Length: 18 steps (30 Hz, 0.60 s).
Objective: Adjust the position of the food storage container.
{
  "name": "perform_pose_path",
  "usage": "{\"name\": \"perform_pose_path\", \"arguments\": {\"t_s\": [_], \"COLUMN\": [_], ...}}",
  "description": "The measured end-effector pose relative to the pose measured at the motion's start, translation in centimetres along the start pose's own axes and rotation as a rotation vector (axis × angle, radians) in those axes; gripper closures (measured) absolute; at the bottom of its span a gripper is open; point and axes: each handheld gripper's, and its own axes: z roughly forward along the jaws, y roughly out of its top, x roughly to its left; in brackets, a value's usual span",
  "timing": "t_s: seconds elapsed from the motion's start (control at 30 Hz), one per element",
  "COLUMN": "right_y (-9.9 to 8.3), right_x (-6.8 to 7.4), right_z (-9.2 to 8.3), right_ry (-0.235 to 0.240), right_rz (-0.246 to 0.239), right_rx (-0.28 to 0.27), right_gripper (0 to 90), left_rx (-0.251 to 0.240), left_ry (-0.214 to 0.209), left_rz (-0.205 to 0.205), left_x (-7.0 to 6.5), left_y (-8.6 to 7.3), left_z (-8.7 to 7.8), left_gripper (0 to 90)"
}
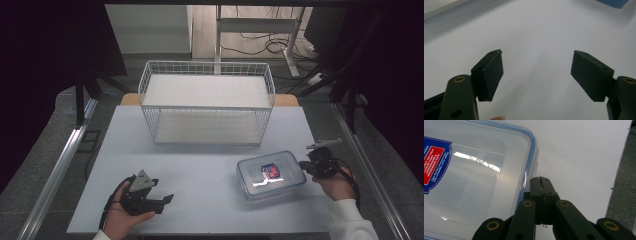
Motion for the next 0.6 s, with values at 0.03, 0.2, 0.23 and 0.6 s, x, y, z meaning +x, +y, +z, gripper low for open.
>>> {"name": "perform_pose_path", "arguments": {"t_s": [0.03,0.2,0.23,0.6], "right_y": [0.0,0.3,0.3,0.7], "right_x": [0.1,1.6,1.8,5.7], "right_z": [0.0,0.2,0.2,0.5], "right_ry": [0.006,0.049,0.057,0.163], "right_rz": [0.002,-0.019,-0.018,-0.079], "right_rx": [0.002,0.010,0.010,0.027], "right_gripper": [89.2,89.2,89.1,89.1], "left_rx": [0.000,0.000,0.000,-0.010], "left_ry": [0.000,0.003,0.003,0.008], "left_rz": [0.000,0.001,0.002,0.001], "left_x": [0.0,0.1,0.1,0.4], "left_y": [0.0,0.0,0.0,0.0], "left_z": [0.0,0.0,0.0,-0.3], "left_gripper": [25.6,25.6,25.6,25.7]}}
